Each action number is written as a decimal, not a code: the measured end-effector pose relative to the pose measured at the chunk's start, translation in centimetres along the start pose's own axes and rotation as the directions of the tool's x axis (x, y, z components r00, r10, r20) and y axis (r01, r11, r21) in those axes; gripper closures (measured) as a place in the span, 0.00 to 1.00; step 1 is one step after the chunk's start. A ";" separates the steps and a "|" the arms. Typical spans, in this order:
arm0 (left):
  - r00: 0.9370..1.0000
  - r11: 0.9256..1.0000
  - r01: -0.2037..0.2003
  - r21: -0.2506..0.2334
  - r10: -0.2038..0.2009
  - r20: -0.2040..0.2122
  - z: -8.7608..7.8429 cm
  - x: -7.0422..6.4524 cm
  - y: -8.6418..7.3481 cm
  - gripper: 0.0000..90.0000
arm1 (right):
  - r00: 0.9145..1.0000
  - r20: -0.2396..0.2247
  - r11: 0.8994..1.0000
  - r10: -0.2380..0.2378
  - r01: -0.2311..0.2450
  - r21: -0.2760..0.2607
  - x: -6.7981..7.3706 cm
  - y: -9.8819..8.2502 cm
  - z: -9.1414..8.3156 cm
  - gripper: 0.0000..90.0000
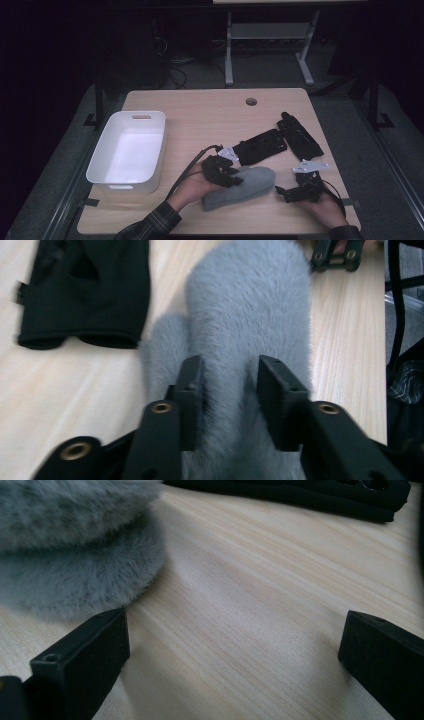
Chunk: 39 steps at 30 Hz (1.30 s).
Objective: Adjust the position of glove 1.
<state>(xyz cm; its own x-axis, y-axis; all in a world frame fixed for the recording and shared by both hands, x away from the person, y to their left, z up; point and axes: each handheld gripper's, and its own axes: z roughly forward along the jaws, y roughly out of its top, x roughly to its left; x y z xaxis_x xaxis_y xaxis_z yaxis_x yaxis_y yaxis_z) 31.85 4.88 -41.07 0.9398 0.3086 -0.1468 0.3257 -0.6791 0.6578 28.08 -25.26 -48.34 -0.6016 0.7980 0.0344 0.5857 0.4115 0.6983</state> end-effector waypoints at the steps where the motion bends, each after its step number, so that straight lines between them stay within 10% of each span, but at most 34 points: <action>1: 1.000 1.000 -0.001 -0.021 0.001 -0.008 -0.8 0.2 0.0 0.66 | 1.000 0.000 1.000 0.000 0.000 0.000 0.0 0.0 0.0 0.00; 9: 0.998 0.996 0.047 -0.080 -0.051 -0.047 -2.9 2.1 -0.6 0.56 | 1.000 0.000 1.000 0.001 -0.001 0.000 0.0 0.0 0.0 0.00; 19: 0.998 0.997 0.066 -0.029 -0.066 0.005 0.0 3.3 -0.6 0.22 | 1.000 -0.001 1.000 0.000 0.000 0.000 0.0 0.0 0.0 0.00; 39: 0.997 0.992 0.071 0.102 -0.072 0.005 3.2 3.2 -1.9 0.15 | 1.000 0.000 1.000 -0.001 0.001 0.001 0.0 0.0 0.0 0.00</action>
<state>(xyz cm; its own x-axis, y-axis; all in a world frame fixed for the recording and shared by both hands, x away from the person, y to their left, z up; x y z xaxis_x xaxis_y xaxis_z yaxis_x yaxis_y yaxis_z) 34.53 5.02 -45.10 0.9144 0.3533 -0.1975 0.4006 -0.7201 0.5665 28.07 -25.26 -48.34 -0.6023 0.7976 0.0339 0.5855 0.4125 0.6979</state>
